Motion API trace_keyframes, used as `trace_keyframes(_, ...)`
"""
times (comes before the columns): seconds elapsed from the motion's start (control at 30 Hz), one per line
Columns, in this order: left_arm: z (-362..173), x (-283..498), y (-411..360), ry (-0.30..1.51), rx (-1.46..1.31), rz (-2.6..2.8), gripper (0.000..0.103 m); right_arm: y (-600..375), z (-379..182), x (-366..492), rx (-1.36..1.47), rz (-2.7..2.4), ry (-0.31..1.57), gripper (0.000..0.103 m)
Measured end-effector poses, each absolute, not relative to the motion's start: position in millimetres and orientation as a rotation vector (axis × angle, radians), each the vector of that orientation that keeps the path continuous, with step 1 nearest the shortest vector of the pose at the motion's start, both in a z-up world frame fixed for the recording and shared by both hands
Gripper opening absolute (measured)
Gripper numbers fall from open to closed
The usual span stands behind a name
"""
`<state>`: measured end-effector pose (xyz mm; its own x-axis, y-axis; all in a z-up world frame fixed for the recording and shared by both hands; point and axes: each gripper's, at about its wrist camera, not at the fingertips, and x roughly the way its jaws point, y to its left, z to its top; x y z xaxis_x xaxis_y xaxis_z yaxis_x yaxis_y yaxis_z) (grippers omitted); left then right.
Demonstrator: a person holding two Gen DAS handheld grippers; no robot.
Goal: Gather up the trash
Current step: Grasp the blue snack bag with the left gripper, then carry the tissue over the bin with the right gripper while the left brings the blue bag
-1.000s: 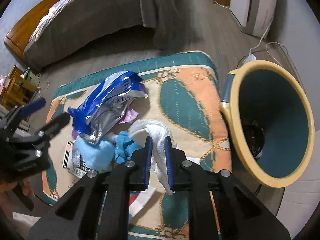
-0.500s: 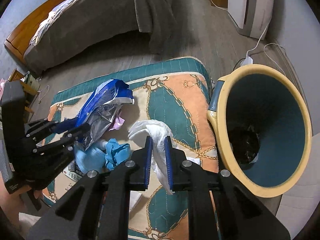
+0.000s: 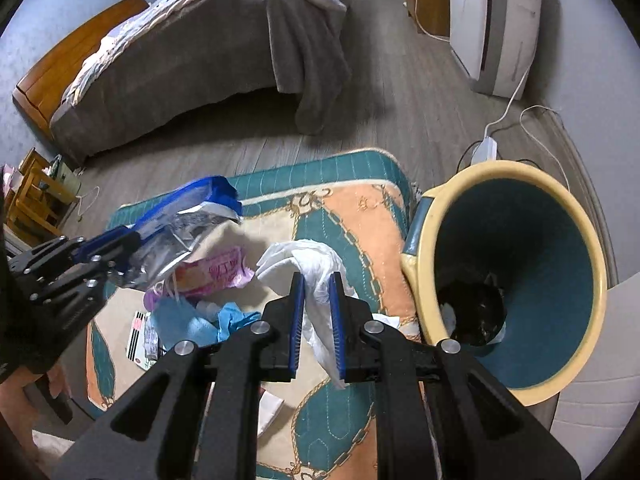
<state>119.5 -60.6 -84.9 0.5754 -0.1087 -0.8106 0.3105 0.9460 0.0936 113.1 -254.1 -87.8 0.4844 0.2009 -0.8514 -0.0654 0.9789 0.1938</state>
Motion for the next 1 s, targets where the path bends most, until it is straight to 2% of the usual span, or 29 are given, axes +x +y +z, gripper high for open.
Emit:
trace_keyframes(0.6,-26,102,-87,0.773,0.194,-0.329,0.018,-284,-46,113,0.143,0.113,0.935,0.013)
trace_keyframes(1.0,-18,93,-138,0.726,0.218,-0.420,0.018,-338,-19,104,0.123,0.011,0.859,0.013)
